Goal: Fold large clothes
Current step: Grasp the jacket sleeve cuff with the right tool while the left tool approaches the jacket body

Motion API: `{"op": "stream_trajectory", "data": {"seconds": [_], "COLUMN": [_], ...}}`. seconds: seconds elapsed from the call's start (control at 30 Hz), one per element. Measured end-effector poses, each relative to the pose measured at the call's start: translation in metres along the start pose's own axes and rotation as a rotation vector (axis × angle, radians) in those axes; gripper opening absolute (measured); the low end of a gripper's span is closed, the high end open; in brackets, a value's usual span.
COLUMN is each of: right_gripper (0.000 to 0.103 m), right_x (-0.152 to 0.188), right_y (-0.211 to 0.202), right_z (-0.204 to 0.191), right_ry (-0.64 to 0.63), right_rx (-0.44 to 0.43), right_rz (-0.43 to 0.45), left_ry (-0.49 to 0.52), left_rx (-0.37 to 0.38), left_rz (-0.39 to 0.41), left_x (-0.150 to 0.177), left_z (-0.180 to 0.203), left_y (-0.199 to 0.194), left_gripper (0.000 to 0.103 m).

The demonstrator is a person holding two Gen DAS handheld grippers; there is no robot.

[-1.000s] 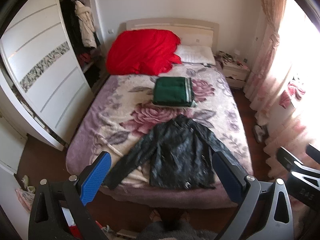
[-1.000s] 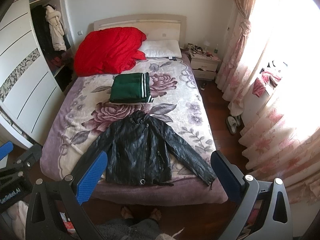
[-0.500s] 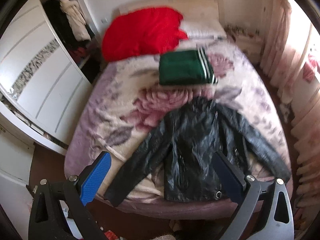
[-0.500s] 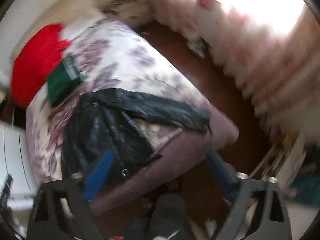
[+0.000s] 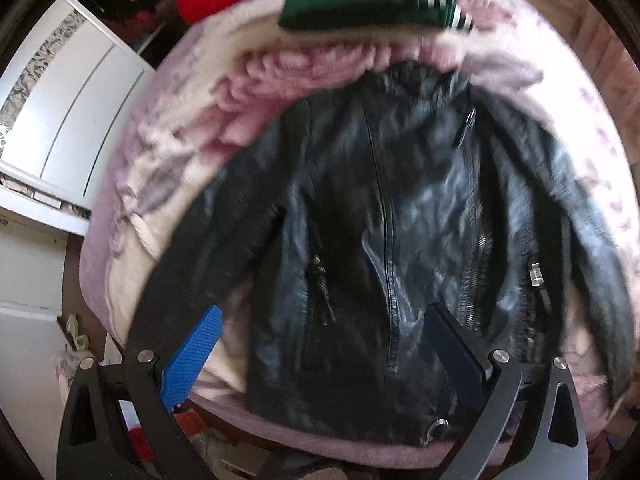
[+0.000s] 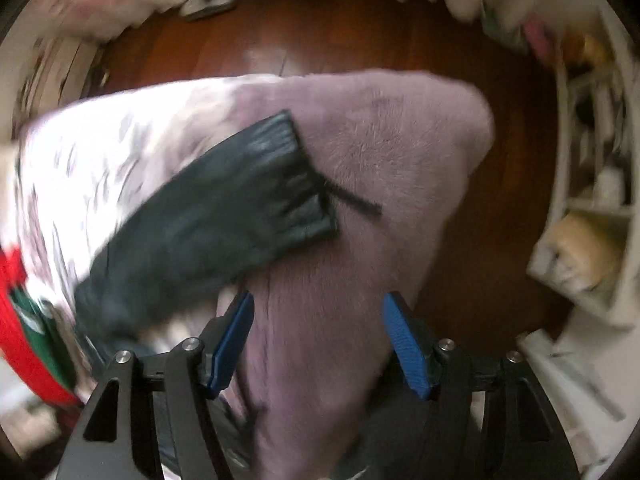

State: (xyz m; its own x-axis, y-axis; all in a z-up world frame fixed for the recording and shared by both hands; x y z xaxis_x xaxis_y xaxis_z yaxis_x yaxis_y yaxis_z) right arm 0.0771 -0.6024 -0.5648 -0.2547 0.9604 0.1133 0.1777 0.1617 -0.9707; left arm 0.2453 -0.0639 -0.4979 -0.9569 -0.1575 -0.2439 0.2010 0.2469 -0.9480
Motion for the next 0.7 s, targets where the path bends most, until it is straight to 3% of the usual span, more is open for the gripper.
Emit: {"op": "stream_trajectory", "data": {"seconds": [0.17, 0.3, 0.33, 0.37, 0.43, 0.6, 0.7], "right_gripper": [0.069, 0.069, 0.06, 0.038, 0.011, 0.006, 0.006], "right_x": [-0.028, -0.028, -0.028, -0.029, -0.028, -0.046, -0.056], "right_y": [0.07, 0.087, 0.087, 0.087, 0.08, 0.046, 0.033], "right_z": [0.024, 0.021, 0.018, 0.017, 0.016, 0.011, 0.001], "right_ry": [0.201, 0.238, 0.225, 0.211, 0.168, 0.096, 0.054], "right_rx": [-0.202, -0.221, -0.208, -0.203, -0.178, -0.225, -0.203], "right_rz": [0.049, 0.13, 0.157, 0.178, 0.223, 0.315, 0.325], "left_ry": [0.0, 0.015, 0.021, 0.033, 0.06, 0.095, 0.097], "left_rx": [-0.002, 0.01, 0.011, 0.018, 0.026, 0.055, 0.071], "left_rz": [-0.022, -0.024, -0.021, -0.017, -0.014, -0.003, -0.015], "left_x": [0.0, -0.003, -0.002, -0.002, -0.001, -0.002, 0.0], "left_z": [0.029, 0.05, 0.054, 0.06, 0.071, 0.093, 0.105], "left_y": [0.043, 0.06, 0.061, 0.063, 0.065, 0.063, 0.064], "left_gripper": [0.103, 0.103, 0.103, 0.103, 0.103, 0.103, 0.103]}}
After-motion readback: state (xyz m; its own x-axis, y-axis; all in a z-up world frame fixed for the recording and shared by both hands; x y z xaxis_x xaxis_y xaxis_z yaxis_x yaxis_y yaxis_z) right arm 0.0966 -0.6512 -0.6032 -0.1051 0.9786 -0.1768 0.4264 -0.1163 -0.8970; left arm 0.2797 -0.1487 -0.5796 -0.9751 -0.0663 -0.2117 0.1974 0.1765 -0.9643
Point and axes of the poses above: each gripper's, at about its wrist camera, not at the fingertips, and y roughly the way its jaws point, z to its right, x to its underside, the point moved 7 cm from there along y, roughly the way its jaws point, and after that the axes turned 11 degrees about -y, right-handed, at the moved point
